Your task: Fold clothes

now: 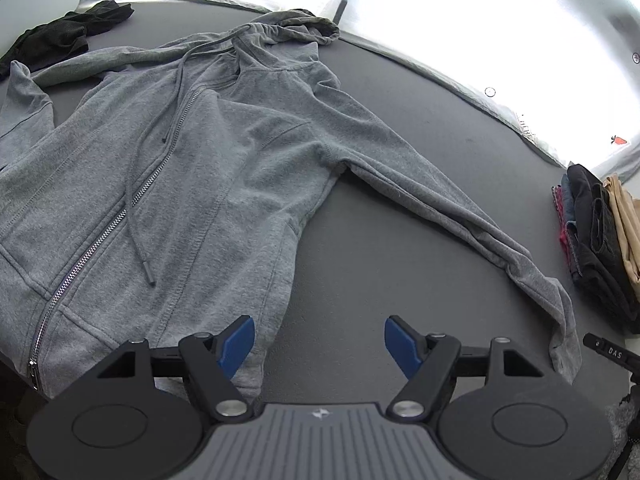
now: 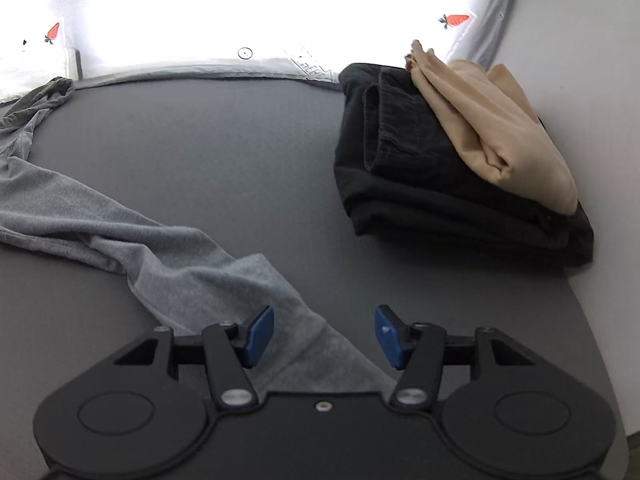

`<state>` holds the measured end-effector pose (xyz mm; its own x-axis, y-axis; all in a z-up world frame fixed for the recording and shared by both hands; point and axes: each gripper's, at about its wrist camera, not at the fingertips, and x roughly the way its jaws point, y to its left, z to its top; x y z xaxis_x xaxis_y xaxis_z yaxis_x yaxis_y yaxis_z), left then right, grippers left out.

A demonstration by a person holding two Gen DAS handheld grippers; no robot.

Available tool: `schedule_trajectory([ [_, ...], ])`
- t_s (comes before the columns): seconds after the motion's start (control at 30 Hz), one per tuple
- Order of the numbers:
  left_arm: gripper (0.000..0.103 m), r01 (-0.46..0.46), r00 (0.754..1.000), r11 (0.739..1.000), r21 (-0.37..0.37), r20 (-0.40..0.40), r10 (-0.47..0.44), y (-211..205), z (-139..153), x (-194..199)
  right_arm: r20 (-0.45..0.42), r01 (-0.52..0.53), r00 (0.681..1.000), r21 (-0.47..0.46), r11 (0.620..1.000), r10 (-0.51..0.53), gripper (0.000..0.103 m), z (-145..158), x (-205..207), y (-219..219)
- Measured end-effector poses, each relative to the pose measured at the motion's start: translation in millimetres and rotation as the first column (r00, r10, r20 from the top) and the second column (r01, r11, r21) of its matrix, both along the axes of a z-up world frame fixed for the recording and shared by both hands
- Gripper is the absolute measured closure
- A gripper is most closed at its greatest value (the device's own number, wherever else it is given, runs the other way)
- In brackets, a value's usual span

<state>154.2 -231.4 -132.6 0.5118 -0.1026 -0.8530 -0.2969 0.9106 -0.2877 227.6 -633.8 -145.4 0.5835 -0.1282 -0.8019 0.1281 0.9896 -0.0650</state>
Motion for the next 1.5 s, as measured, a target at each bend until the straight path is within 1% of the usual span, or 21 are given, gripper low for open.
schedule_trajectory([
  [0.07,0.03,0.019,1.0,1.0,-0.012,-0.014,-0.019,-8,-3,1,-0.015,0.068,0.998,0.05,0.996,-0.067,0.045,-5,-18,-21],
  [0.17,0.03,0.061,0.998,0.998,0.001,-0.02,-0.061,-20,-3,4,-0.049,0.177,0.984,0.239,0.955,-0.171,0.045,-20,-35,-47],
  [0.27,0.03,0.093,0.996,0.995,0.024,-0.015,-0.093,-29,0,4,-0.02,0.187,0.982,0.236,0.953,-0.188,0.039,-27,-35,-48],
  [0.37,0.03,0.109,0.994,0.993,0.04,-0.013,-0.108,-34,2,1,-0.026,0.209,0.977,0.32,0.924,-0.212,0.039,-36,-22,-54],
  [0.47,0.029,0.096,0.995,0.995,0.04,-0.006,-0.096,-34,4,-3,0.012,0.192,0.978,0.331,0.924,-0.207,0.042,-40,-17,-46],
  [0.53,0.029,0.077,0.997,0.997,0.027,-0.003,-0.077,-32,4,-3,0.046,0.12,0.99,0.252,0.96,-0.135,0.08,-41,-16,-32],
  [0.57,0.029,0.069,0.998,0.997,0.02,-0.001,-0.069,-32,3,-3,0.05,0.091,0.993,0.204,0.975,-0.103,0.092,-40,-17,-27],
  [0.6,0.029,0.062,0.998,0.998,0.014,0.0,-0.062,-31,3,-3,0.053,0.075,0.995,0.185,0.98,-0.087,0.1,-38,-18,-26],
  [0.63,0.029,0.058,0.998,0.998,0.012,0.003,-0.058,-32,4,-3,0.072,0.081,0.993,0.179,0.98,-0.095,0.1,-31,-22,-28],
  [0.73,0.029,0.06,0.998,0.998,0.018,0.019,-0.061,-34,6,-4,0.182,0.137,0.971,0.101,0.986,-0.153,0.101,11,-40,-42],
  [0.8,0.029,0.058,0.998,0.998,0.013,0.019,-0.058,-33,6,-4,0.232,0.164,0.955,0.099,0.981,-0.183,0.101,37,-52,-58],
  [0.9,0.029,0.046,0.999,0.999,-0.011,0.008,-0.046,-28,1,-3,0.187,0.171,0.966,0.054,0.984,-0.178,0.099,34,-50,-70],
  [0.93,0.029,0.044,0.999,0.999,-0.011,0.004,-0.044,-27,1,-3,0.137,0.163,0.977,0.02,0.986,-0.164,0.096,24,-44,-69],
  [1.0,0.029,0.049,0.999,0.999,0.019,0.008,-0.049,-23,5,-7,0.047,0.148,0.988,-0.1,0.984,-0.144,0.096,4,-35,-58],
  [1.07,0.028,0.045,0.999,0.997,0.059,0.02,-0.046,-17,10,-15,0.045,0.124,0.992,-0.156,0.98,-0.118,0.087,-2,-36,-44],
  [1.1,0.028,0.029,0.999,0.997,0.072,0.024,-0.031,-10,13,-22,0.059,0.118,0.992,-0.143,0.983,-0.11,0.063,0,-38,-36],
  [1.13,0.026,0.01,1.0,0.997,0.079,0.026,-0.012,-2,14,-28,0.076,0.112,0.992,-0.124,0.986,-0.103,0.048,2,-42,-29],
  [1.23,0.025,-0.078,0.997,0.992,0.104,0.024,0.075,33,14,-46,0.075,0.039,0.996,-0.009,0.999,-0.038,0.051,3,-42,-1],
  [1.33,0.025,-0.17,0.985,0.974,0.147,0.03,0.168,82,15,-62,0.074,-0.114,0.991,0.078,0.99,0.109,0.051,-1,-37,49],
  [1.43,0.025,-0.245,0.969,0.952,0.181,0.055,0.239,138,19,-77,0.081,-0.292,0.955,0.103,0.951,0.284,0.051,-2,-39,110],
  [1.5,0.024,-0.262,0.965,0.941,0.215,0.067,0.253,177,20,-83,0.075,-0.387,0.922,0.117,0.915,0.38,0.051,-4,-42,149],
])
